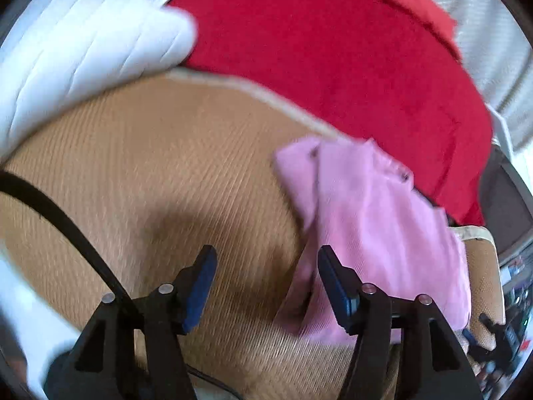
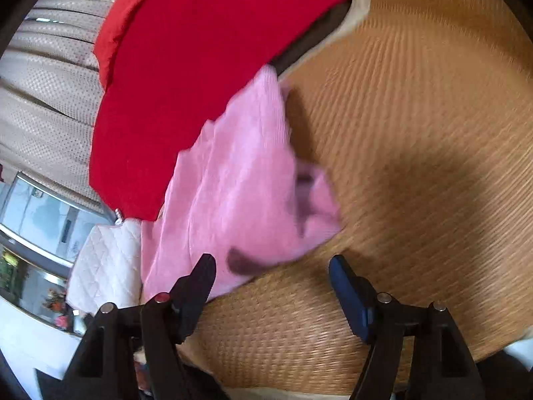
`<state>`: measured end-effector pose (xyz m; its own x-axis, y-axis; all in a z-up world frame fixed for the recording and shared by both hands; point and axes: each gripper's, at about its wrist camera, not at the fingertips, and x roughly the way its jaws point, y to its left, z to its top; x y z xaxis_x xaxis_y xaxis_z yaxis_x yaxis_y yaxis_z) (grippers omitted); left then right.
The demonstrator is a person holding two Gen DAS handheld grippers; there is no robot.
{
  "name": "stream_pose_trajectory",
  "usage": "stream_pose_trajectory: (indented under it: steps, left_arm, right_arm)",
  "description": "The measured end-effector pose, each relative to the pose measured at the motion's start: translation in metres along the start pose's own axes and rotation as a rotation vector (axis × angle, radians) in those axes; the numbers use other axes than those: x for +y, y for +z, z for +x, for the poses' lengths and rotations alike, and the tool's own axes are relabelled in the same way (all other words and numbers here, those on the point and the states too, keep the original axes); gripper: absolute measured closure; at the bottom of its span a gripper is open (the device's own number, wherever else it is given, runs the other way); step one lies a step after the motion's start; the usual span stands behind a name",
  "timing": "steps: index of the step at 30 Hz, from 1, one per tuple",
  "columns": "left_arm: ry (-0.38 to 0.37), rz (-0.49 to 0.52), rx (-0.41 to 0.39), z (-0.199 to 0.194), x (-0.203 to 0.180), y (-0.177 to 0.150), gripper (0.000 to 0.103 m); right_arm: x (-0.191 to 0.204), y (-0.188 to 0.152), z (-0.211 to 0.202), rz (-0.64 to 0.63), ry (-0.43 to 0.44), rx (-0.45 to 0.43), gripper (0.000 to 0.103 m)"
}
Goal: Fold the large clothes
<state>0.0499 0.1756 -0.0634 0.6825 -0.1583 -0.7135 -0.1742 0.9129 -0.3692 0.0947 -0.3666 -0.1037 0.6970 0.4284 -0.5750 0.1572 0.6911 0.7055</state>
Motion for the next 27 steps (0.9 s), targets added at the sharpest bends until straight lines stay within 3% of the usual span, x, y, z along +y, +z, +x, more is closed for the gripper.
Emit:
stream_pose_trajectory:
  steps: [4, 6, 12, 18, 19, 20, 21, 22, 24, 27]
  left_arm:
    - [-0.097, 0.101, 0.013, 0.026, -0.04, 0.038, 0.031]
    - [-0.117, 0.151, 0.053, 0.047, -0.057, 0.051, 0.029]
    - [-0.076, 0.183, 0.12, 0.1, -0.077, 0.058, 0.029]
    - [-0.063, 0.168, 0.11, 0.105, -0.075, 0.062, 0.03]
    - [-0.053, 0.17, 0.109, 0.107, -0.076, 0.062, 0.038]
    - [-0.04, 0.179, 0.113, 0.114, -0.077, 0.065, 0.055]
    - [-0.026, 0.203, 0.126, 0.118, -0.079, 0.064, 0.067]
    - [-0.015, 0.233, 0.144, 0.123, -0.082, 0.063, 0.089]
    - [-0.012, 0.258, 0.136, 0.124, -0.083, 0.062, 0.096]
    - [-0.022, 0.283, 0.086, 0.112, -0.087, 0.061, 0.099]
  right_arm:
    - [0.014, 0.036, -0.002, -0.073, 0.003, -0.018, 0.028]
    - [0.025, 0.056, 0.016, -0.106, -0.004, 0.001, 0.028]
    - [0.041, 0.092, 0.054, -0.226, -0.082, 0.054, 0.028]
    - [0.042, 0.111, 0.086, -0.292, -0.166, 0.067, 0.03]
    - [0.042, 0.114, 0.092, -0.298, -0.181, 0.07, 0.03]
    - [0.042, 0.115, 0.098, -0.306, -0.195, 0.07, 0.044]
    - [0.043, 0.116, 0.101, -0.319, -0.215, 0.073, 0.08]
    - [0.044, 0.116, 0.103, -0.33, -0.24, 0.081, 0.086]
    - [0.054, 0.113, 0.105, -0.372, -0.262, 0.086, 0.098]
    - [0.075, 0.108, 0.096, -0.463, -0.33, 0.039, 0.098]
